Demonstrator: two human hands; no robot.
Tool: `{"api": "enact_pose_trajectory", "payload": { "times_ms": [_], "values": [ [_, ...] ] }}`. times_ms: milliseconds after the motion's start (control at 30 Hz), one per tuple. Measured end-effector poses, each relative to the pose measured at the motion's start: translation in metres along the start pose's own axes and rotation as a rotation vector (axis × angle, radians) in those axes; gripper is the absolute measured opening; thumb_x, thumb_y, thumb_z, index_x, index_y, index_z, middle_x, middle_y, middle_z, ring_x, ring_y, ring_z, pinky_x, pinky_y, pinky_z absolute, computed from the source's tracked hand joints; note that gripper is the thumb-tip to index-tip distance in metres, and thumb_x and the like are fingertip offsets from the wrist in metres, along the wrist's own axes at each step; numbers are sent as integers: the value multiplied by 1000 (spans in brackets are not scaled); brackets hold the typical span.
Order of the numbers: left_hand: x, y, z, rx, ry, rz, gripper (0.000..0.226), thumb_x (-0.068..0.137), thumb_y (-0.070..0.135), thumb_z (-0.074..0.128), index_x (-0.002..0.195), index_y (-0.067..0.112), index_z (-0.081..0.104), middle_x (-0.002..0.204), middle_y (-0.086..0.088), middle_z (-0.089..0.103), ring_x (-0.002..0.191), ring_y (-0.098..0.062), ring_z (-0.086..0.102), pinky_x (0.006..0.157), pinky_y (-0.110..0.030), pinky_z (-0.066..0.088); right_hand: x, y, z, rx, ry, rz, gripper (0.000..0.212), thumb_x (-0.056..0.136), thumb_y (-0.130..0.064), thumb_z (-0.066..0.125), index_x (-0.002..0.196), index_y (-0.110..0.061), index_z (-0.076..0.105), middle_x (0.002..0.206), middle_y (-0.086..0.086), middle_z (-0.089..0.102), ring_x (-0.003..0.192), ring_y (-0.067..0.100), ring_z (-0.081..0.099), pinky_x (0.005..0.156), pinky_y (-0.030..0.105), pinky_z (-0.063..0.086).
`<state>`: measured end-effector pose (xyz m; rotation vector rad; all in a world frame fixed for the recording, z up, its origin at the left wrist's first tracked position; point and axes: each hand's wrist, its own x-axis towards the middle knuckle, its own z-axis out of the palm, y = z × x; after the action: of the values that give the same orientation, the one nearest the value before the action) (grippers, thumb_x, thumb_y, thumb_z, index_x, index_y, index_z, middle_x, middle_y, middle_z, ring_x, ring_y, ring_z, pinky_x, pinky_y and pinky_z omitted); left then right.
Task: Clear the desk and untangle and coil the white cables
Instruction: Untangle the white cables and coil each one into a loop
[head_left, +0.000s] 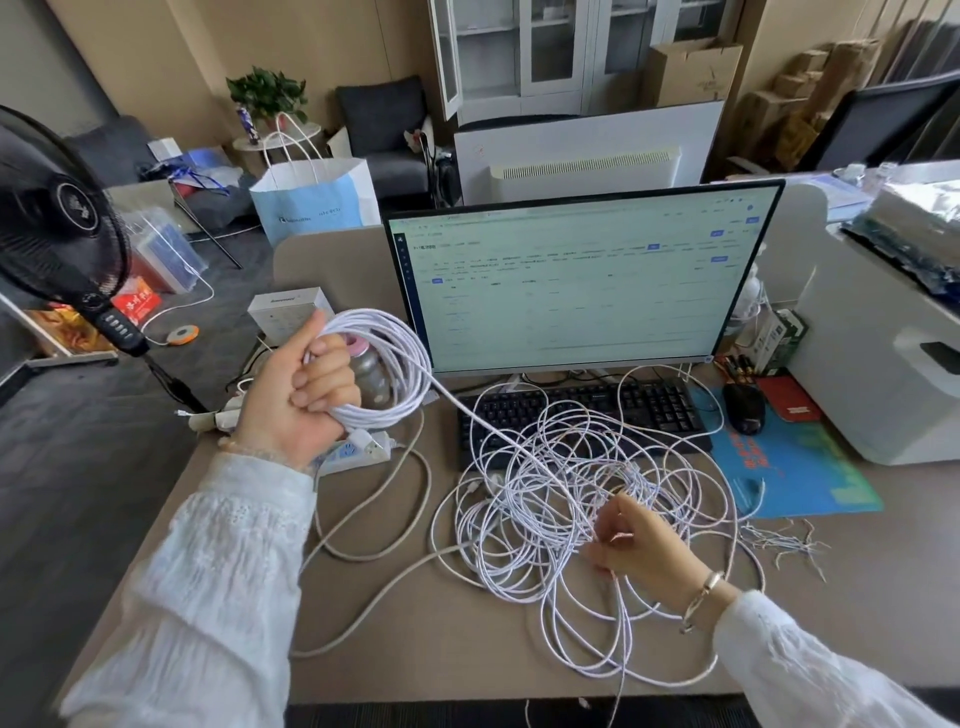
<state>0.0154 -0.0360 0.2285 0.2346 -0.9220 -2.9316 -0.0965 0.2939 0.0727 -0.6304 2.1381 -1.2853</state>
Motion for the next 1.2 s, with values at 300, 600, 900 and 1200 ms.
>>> {"api": "enact_pose_trajectory", "payload": {
  "times_ms": [300,600,900,1200],
  "values": [
    [17,-38,9,413,365,251,42,100,44,40,66,20,36,37,9,25,28,-4,20,31,-18,18,-8,-41,1,-457,58,-122,23,85,-24,71,68,-21,56,59,-1,66,56,13,64,67,29,54],
    [18,-81,27,959,315,92,45,99,34,48,60,11,42,43,-2,44,31,-15,41,36,-19,36,-22,-138,5,-721,92,-630,26,94,-43,51,85,-22,63,73,-7,67,63,17,63,56,30,47],
    [3,-99,48,663,160,-356,43,90,40,52,57,15,39,38,-3,48,28,-14,47,33,-17,39,5,-178,-22,-630,297,-699,43,89,-54,36,91,-23,65,73,-7,70,68,25,66,60,36,51],
    [3,-93,42,165,-218,-565,36,96,34,53,67,13,51,36,3,45,27,-8,44,31,-19,36,10,-169,-37,-588,313,-569,20,95,-38,53,92,-20,62,57,-14,50,59,23,51,56,29,37]
  ]
}}
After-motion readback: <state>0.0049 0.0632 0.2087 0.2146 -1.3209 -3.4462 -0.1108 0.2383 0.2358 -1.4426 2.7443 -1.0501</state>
